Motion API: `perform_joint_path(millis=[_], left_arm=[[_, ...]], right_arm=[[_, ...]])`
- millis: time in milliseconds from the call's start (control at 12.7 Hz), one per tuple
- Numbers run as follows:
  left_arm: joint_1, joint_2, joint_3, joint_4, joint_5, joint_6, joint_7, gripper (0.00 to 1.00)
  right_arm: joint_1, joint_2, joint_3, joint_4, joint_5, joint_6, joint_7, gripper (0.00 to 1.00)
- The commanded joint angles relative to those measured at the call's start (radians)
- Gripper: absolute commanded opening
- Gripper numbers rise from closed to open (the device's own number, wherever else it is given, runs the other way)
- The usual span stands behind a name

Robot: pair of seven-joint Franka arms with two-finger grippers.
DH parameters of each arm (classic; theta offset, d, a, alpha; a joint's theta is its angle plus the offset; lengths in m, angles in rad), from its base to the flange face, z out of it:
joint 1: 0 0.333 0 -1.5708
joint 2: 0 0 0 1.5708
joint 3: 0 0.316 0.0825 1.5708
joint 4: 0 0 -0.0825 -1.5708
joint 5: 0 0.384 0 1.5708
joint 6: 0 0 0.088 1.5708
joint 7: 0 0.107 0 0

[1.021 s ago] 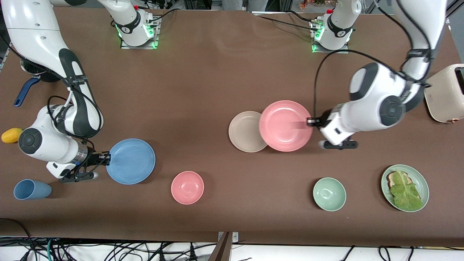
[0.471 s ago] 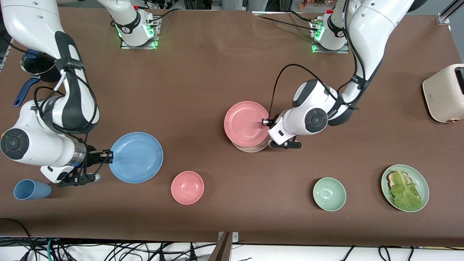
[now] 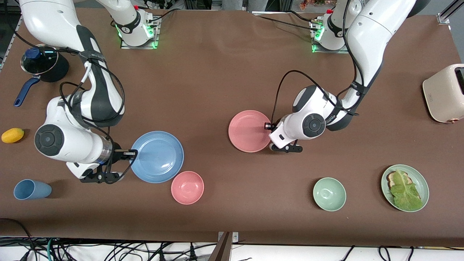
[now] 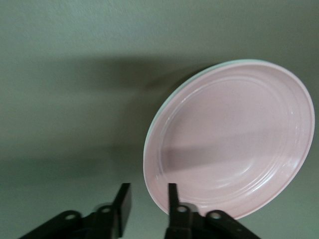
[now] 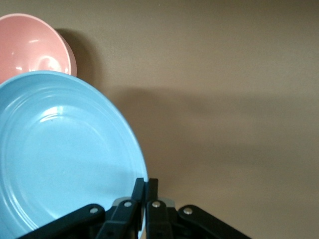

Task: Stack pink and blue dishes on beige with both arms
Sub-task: 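Carry the blue plate onto the pink plate while the left gripper withdraws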

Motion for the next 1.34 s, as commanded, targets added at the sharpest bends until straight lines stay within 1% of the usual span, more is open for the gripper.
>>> perform_joint_path(millis=[0,157,314,471,628,785,1021,1257], left_arm=[[0.026,-0.007,-0.001,0.047,0.026,-0.021,-0.010,1.00],[0.076,-0.034,-0.003,0.047,0.027,-0.032,-0.006,1.00],[0.119,-0.062,-0.003,0.047,0.029,-0.047,-0.004,1.00],[0.182,-0.073,0.000,0.047,0.030,-0.055,0.002,1.00],[0.251,-0.076,0.000,0.047,0.031,-0.072,0.088,1.00],[0.324,-0.083,0.003,0.047,0.035,-0.107,0.195,1.00],[0.418,-0.097,0.002,0.047,0.096,-0.133,0.301,1.00],[0.483,-0.137,0.003,0.052,0.124,-0.170,0.361,1.00]], right_arm=[[0.020,0.003,0.001,0.020,0.013,-0.023,0.070,0.00],[0.065,0.002,0.002,0.018,0.015,-0.023,0.163,0.00],[0.117,0.003,0.024,0.018,0.013,-0.022,0.287,0.00],[0.203,0.005,0.025,0.018,0.010,-0.008,0.430,0.00],[0.304,0.008,0.025,0.015,0.001,-0.005,0.574,0.00],[0.384,0.008,0.024,-0.008,-0.002,0.018,0.677,0.00],[0.479,0.015,0.022,-0.061,-0.004,0.125,0.834,0.00],[0.522,0.018,0.021,-0.130,-0.014,0.231,0.901,0.00]])
